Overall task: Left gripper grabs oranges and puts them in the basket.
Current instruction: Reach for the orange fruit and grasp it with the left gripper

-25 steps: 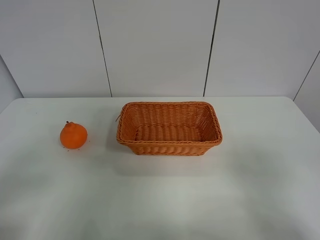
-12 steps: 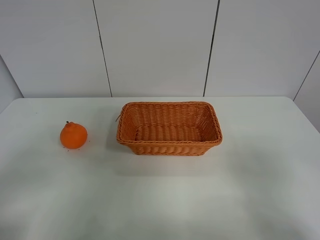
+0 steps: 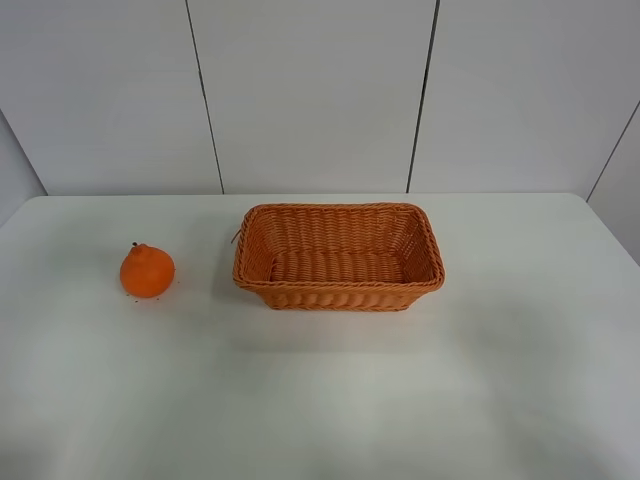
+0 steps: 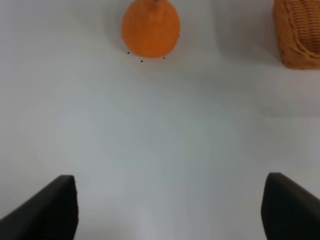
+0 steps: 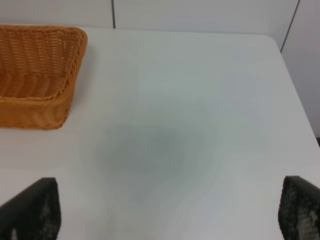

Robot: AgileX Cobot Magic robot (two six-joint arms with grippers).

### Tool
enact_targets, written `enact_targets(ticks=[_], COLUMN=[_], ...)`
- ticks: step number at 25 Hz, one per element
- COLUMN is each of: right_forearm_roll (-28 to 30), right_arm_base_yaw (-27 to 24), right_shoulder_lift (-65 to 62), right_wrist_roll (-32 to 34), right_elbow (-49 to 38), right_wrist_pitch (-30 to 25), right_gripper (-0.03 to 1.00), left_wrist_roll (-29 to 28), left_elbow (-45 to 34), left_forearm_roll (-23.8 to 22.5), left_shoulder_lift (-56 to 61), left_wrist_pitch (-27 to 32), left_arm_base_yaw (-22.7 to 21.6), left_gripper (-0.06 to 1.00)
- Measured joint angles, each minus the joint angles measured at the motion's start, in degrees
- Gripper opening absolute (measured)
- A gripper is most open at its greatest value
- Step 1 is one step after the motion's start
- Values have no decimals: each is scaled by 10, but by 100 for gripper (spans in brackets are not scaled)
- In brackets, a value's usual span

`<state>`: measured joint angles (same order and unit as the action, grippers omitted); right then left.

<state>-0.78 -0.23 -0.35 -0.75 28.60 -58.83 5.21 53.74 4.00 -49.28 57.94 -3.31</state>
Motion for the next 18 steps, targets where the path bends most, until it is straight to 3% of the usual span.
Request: enact_targets(ticks=[11, 18], right_forearm_roll=[0, 0], right_arm_base_yaw=[0, 0], right_shoulder_lift=[0, 0], right_wrist_roll=[0, 0], right_elbow=[0, 0], right_wrist_pitch=[0, 0], right_gripper=[69, 69], left_wrist_roll=[-1, -7], left_elbow=[298, 412], left_forearm_roll=[6, 6], left_shoulder_lift=[-423, -628], left_wrist_pitch=[1, -1], left_arm_base_yaw=[0, 0], left_gripper=[85, 85])
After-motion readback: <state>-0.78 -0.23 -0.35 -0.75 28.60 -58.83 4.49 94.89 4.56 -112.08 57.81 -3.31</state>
